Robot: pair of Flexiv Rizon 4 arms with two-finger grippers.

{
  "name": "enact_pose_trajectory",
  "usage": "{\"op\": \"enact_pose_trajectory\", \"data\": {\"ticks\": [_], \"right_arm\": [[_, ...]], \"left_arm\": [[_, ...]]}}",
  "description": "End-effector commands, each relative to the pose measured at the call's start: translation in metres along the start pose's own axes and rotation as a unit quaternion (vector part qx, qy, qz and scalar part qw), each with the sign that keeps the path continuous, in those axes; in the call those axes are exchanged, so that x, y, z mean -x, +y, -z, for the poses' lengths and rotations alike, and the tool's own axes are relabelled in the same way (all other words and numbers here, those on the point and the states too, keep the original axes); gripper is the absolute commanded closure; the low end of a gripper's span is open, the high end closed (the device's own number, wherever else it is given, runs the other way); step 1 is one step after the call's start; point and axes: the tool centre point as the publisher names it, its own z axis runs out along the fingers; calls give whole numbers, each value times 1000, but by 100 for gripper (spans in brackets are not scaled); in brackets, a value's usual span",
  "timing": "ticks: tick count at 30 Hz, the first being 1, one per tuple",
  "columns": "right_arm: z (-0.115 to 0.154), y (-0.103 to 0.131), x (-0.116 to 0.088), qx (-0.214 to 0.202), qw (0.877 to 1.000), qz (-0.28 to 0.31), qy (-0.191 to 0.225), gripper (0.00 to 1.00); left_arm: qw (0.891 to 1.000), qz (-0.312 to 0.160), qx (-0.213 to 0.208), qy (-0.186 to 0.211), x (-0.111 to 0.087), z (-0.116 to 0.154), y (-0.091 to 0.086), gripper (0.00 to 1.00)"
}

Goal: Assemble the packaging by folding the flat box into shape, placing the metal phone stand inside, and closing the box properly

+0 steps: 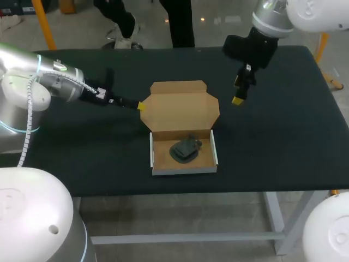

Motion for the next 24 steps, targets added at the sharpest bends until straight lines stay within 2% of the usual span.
{"op": "enact_pose_trajectory", "data": {"ticks": [1,11,16,24], "right_arm": [[1,1,1,-4,1000,1,2,0],[4,5,2,-9,1000,6,-2,0],[5,8,3,-14,1000,11,-7,0],[1,12,8,-19,1000,18,-10,0]], "left_arm": [[1000,-10,3,1,0,-3,1,0],[999,-22,-9,35,10,-5,0,0],[998,-2,-9,67,17,-11,0,0],[996,11,-2,93,21,-21,-3,0]]}}
